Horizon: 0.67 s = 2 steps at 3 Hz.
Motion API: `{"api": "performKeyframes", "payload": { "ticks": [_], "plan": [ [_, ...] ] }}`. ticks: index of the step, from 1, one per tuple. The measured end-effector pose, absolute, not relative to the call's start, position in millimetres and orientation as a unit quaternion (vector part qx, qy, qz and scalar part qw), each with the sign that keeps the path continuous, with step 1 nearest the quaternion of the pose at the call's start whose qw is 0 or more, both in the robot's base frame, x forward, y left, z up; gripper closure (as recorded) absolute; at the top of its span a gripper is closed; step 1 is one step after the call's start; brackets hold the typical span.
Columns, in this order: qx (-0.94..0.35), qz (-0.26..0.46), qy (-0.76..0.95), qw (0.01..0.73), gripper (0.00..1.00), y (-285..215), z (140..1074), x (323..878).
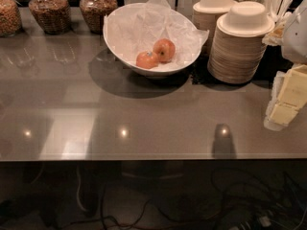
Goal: Pick apple from white bowl
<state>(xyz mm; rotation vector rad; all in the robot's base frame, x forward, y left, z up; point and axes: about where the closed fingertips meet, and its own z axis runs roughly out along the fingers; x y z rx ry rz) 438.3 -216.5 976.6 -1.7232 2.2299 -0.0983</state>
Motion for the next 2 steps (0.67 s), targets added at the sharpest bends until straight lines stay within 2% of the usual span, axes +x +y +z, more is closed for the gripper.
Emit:
{"api": "performKeyframes", "payload": {
  "ticks": [1, 2],
  "plan": [
    [-0.603, -0.035, 0.780, 0.162, 0.00, -216, 977, 439],
    [-0.610, -0.014, 0.763, 0.214, 0.00, -204, 976, 459]
  ]
}}
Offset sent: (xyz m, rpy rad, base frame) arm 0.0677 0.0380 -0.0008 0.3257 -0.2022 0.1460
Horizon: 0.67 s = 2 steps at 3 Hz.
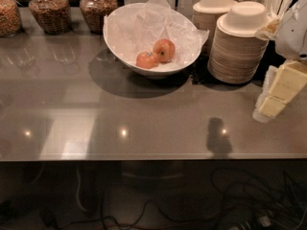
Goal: Pick apple from white bowl
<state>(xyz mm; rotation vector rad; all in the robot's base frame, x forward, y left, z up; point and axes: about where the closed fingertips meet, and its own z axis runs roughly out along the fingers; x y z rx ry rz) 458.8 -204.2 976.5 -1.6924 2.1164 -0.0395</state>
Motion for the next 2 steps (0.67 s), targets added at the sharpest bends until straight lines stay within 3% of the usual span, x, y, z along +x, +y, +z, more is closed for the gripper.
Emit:
{"api": "performKeyframes", "payload": {
  "ticks": [2],
  "plan": [
    [-0.638, 0.025, 0.679, 0.363, 0.00, -137, 983, 559]
  ]
}}
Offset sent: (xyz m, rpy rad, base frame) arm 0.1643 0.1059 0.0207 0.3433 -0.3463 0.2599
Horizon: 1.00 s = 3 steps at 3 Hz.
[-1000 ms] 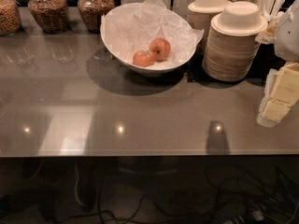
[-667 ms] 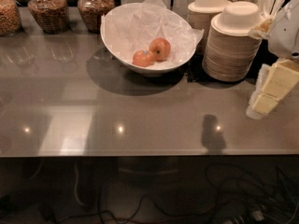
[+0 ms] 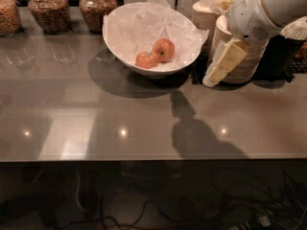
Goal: Pick apple from white bowl
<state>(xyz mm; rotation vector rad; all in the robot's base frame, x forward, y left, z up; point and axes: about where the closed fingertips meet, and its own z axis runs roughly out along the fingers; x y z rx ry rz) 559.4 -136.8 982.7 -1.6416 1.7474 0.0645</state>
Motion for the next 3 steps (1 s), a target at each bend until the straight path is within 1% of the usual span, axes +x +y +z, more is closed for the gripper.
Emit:
{"api": "performKeyframes", "payload": {
  "ticks": [1, 2, 3],
  "plan": [
    [-0.650, 0.032, 0.648, 0.395, 0.00, -111, 987, 605],
    [-0.676, 0.027, 0.611, 0.412, 0.00, -62, 987, 671],
    [-0.681, 0.022, 0.607, 0.409, 0.00, -56, 985, 674]
  ]
}}
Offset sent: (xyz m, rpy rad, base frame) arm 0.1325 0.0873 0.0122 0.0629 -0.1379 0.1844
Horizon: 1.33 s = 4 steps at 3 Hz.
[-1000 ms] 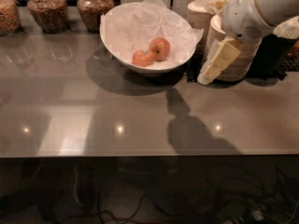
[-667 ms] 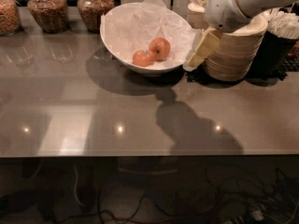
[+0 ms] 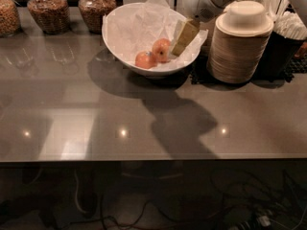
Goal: Pick apple from white bowl
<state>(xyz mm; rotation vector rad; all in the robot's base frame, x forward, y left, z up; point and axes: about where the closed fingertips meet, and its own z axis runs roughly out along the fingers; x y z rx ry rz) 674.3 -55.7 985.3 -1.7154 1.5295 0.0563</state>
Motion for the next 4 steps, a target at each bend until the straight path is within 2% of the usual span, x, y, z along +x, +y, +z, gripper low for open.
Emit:
{"api": "performKeyframes", "payload": {
  "ticks": [3, 4],
  "plan": [
    [-0.691, -0.044, 0.582, 0.426, 0.00, -81, 970, 718],
    [-0.697, -0.041, 0.577, 0.424, 0.19, -78, 956, 733]
  ]
}}
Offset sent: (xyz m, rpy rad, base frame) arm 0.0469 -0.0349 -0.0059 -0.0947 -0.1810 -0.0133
